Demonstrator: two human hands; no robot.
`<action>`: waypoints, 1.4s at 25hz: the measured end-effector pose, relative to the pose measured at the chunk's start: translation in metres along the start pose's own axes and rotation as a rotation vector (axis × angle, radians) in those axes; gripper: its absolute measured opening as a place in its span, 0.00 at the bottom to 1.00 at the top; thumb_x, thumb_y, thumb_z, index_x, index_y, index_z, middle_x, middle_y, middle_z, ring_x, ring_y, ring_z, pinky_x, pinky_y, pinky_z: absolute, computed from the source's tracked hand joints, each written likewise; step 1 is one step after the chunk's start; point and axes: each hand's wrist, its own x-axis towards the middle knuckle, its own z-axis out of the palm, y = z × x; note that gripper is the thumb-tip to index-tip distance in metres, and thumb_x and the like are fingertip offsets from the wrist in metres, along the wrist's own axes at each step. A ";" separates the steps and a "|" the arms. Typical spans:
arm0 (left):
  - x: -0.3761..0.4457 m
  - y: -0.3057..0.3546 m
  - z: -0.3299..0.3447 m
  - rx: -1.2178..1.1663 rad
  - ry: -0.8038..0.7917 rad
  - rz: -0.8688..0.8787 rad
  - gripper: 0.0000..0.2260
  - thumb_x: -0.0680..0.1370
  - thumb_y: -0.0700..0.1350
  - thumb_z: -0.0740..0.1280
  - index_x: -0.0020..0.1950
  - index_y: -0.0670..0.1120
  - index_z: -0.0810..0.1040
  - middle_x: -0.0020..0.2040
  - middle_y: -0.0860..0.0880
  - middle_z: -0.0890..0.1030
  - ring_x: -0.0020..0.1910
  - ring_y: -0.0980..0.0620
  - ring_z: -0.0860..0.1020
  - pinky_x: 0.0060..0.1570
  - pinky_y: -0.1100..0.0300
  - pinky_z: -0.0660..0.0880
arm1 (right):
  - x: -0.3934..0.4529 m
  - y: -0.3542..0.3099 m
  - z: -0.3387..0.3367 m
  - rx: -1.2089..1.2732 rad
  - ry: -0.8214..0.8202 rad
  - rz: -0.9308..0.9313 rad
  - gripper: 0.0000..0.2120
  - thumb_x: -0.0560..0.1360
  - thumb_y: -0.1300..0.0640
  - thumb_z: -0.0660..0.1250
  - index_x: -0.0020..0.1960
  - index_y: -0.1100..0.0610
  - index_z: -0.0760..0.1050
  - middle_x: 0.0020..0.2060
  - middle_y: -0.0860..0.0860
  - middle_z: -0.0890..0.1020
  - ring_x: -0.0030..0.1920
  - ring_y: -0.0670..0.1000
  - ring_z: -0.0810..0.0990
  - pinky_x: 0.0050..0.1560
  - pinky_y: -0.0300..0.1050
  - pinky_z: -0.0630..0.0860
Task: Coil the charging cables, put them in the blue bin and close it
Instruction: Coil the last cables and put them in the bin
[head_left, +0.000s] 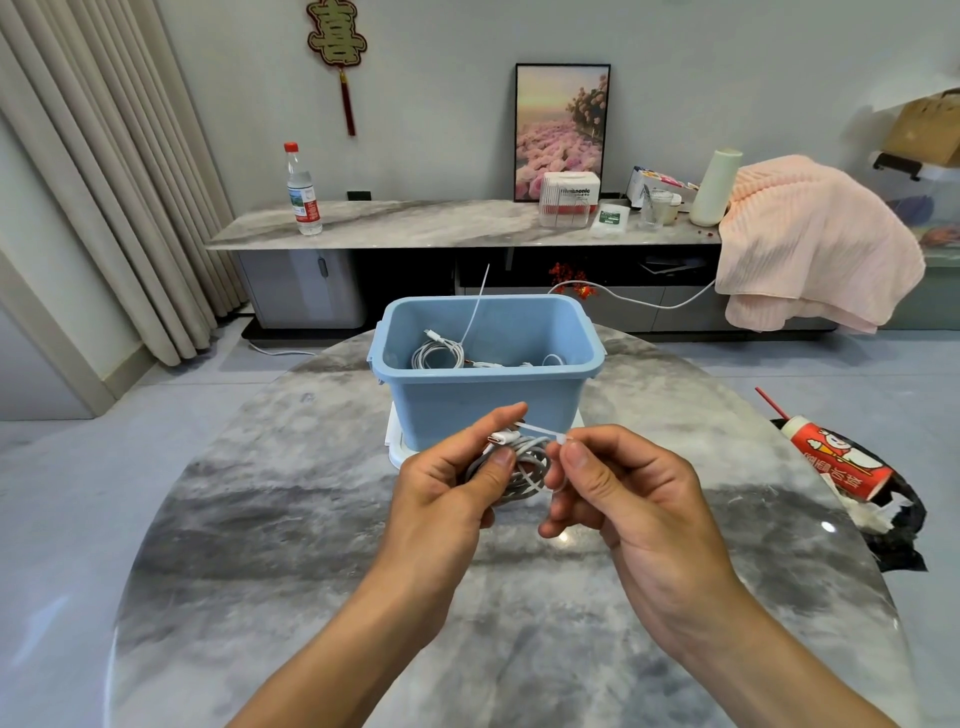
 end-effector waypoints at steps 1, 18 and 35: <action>0.000 0.000 0.000 -0.016 0.005 -0.010 0.16 0.79 0.38 0.65 0.57 0.57 0.84 0.44 0.48 0.82 0.41 0.50 0.72 0.40 0.54 0.65 | 0.000 0.000 0.000 0.007 -0.009 -0.005 0.15 0.67 0.48 0.75 0.45 0.60 0.83 0.35 0.56 0.81 0.32 0.52 0.78 0.35 0.46 0.79; -0.001 0.002 0.000 0.024 -0.015 0.019 0.15 0.79 0.38 0.66 0.57 0.56 0.84 0.39 0.53 0.82 0.37 0.55 0.72 0.40 0.55 0.66 | -0.002 -0.002 0.005 -0.033 0.043 0.020 0.07 0.70 0.56 0.70 0.41 0.60 0.83 0.33 0.57 0.79 0.30 0.53 0.77 0.32 0.46 0.78; 0.003 -0.001 -0.003 0.012 -0.002 0.019 0.15 0.79 0.38 0.66 0.56 0.58 0.84 0.41 0.49 0.79 0.40 0.50 0.70 0.38 0.56 0.66 | -0.001 0.003 0.000 -0.022 -0.009 -0.042 0.19 0.66 0.44 0.77 0.44 0.59 0.82 0.36 0.57 0.81 0.35 0.55 0.80 0.37 0.47 0.80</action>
